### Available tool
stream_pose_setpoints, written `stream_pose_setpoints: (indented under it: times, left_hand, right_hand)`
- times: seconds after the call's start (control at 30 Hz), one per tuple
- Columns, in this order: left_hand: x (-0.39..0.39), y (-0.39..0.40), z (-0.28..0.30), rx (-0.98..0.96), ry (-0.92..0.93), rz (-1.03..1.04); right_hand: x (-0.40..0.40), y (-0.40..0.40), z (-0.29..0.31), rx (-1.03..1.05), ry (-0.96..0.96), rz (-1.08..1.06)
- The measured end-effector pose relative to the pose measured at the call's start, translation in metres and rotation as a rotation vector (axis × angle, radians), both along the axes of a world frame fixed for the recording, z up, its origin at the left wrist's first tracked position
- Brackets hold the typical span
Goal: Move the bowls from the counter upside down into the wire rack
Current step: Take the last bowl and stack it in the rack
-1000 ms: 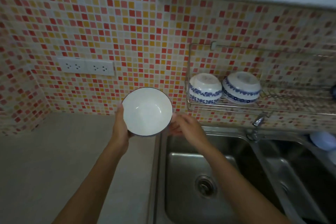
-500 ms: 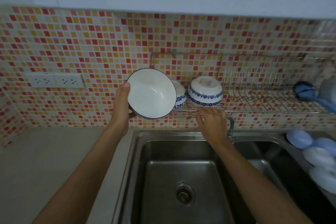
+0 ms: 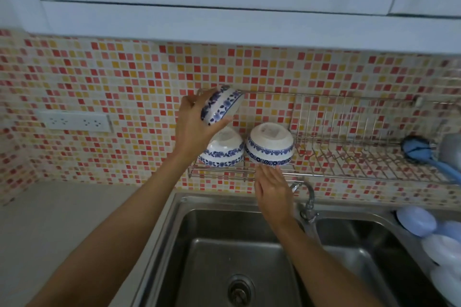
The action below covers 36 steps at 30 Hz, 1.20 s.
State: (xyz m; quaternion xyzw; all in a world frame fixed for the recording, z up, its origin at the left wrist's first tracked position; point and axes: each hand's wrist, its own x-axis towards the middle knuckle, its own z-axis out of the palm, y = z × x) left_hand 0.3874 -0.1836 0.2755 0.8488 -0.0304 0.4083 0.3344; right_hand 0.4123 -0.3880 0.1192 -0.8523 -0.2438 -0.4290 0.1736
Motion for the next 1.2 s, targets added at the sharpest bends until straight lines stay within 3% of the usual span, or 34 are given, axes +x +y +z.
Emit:
stream_pose_setpoints:
  times: [0.17,0.33,0.67,1.2]
  left_hand:
    - [0.021,-0.009,-0.009,0.506,0.092,0.098]
    - [0.034,-0.012,-0.03,0.725,0.162,0.13]
    - [0.043,-0.005,-0.051,0.773,0.283,0.163]
    - [0.049,-0.005,-0.07,0.62,0.32,0.035]
  right_hand:
    - [0.005,-0.002,-0.005,0.021,-0.02,0.036]
    - [0.006,0.0,-0.009,0.068,-0.006,0.046]
    - [0.006,0.002,-0.011,0.117,-0.039,0.044]
    - [0.007,0.004,-0.014,0.136,-0.013,0.039]
